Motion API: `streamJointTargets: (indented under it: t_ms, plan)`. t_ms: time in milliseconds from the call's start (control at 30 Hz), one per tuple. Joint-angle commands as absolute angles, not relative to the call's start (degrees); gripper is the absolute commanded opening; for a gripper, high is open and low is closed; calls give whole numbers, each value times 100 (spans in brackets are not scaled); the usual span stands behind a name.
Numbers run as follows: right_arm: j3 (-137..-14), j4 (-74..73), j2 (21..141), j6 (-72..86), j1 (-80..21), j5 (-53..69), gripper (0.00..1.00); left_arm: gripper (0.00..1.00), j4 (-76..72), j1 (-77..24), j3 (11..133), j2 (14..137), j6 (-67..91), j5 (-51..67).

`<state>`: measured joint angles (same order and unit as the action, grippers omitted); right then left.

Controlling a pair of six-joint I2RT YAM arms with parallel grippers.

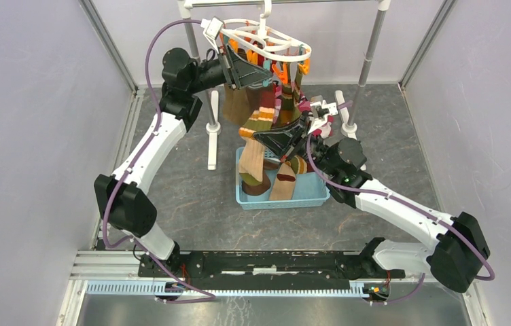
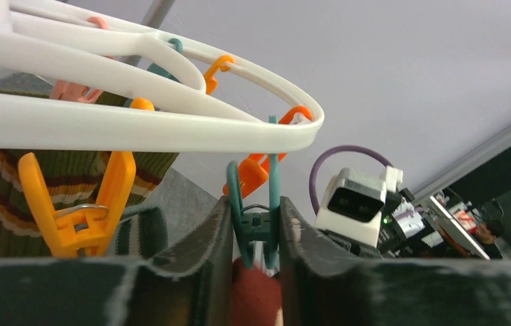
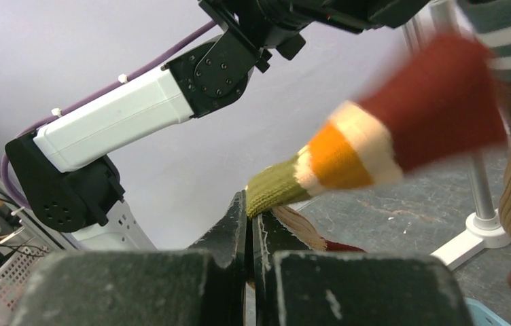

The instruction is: Remove the socks clipped to the hanger

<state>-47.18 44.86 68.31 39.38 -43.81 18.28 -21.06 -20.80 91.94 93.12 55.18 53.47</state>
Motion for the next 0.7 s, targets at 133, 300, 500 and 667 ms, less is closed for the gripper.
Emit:
streamJointTargets:
  t_ms: [133,300,500,667]
  plan:
    - [-5038,4005,6794,3708,-4404,1908,0,3,-1628,-1941,9675,9235,5093,4874]
    - [-5058,3324,6590,3339,-4382,1529,0,2,-1515,-1945,9538,9095,4990,4948]
    - [-4801,1424,5979,2382,-4343,-49,0,2,-1222,-1965,9493,8946,4663,5031]
    - [-4385,151,5679,2000,-4348,-1346,0,2,-696,-2058,9658,8912,4146,4985]
